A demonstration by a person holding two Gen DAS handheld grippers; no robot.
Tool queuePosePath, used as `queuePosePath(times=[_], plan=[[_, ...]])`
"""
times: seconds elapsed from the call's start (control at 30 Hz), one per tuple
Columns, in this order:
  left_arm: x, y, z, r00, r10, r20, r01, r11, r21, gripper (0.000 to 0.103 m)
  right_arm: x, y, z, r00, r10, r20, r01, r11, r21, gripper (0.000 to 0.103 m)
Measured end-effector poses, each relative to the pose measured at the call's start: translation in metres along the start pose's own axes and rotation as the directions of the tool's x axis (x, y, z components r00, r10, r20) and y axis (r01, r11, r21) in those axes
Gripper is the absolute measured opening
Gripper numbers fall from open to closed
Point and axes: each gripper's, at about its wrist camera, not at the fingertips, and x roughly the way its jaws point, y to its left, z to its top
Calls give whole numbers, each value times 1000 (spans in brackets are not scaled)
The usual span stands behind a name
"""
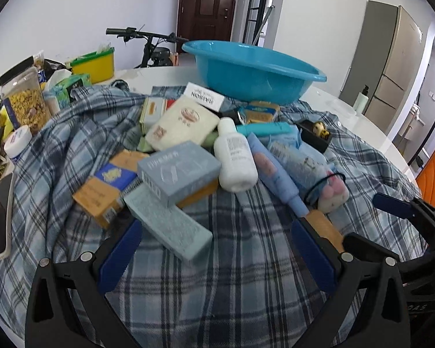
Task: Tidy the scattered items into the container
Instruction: 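Grasp the orange translucent soap dish with the right tool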
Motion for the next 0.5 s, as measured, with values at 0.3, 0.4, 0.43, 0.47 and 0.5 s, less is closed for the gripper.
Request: queuePosePath(times=[0.3,0.4,0.43,0.47,0.5], plan=[[-4,5,-9,1000,13,-1,-13,1000,-10,103,20,15,-5,998,48,-51,-49,999,-20,73],[-4,10,-10,1000,13,-1,-13,999,-30,103,28,16,-7,995,68,-73,-68,998,-10,69],[-4,11,-9,1000,12,-3,-12,999,-35,103,31,17,-8,995,66,-78,-67,998,-10,68],[-3,13,-9,1000,12,-7,-13,999,-45,103,34,18,-8,995,63,-82,-64,998,-15,66],[-2,14,-9,1000,13,-10,-13,999,-51,103,36,20,-9,994,61,-88,-63,998,-21,64]])
